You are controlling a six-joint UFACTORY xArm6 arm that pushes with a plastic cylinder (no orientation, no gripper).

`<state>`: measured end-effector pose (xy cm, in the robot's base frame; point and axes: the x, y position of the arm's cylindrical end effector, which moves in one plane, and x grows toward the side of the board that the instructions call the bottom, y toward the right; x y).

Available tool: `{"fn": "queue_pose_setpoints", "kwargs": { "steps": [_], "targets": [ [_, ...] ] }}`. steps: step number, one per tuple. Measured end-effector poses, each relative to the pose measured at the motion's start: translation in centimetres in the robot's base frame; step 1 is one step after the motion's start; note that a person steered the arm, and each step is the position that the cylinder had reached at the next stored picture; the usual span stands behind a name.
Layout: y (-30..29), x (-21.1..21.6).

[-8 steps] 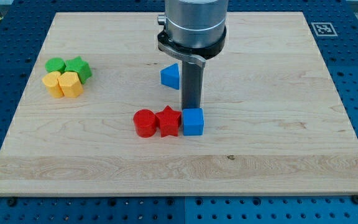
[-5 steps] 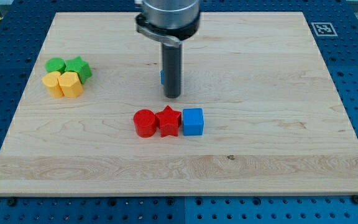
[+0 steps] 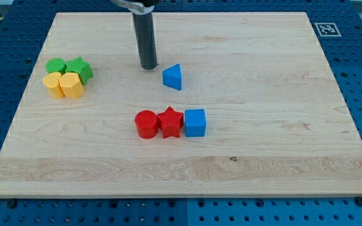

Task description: Slide the blue triangle towards the bottom center

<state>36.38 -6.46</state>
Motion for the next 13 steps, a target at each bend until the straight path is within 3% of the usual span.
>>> {"fn": "queue_pose_setpoints", "kwargs": {
  "steps": [4, 8, 13],
  "targets": [
    [5.5, 3.4],
    [3.5, 7.5],
    [7.6, 8.1]
  ]
}}
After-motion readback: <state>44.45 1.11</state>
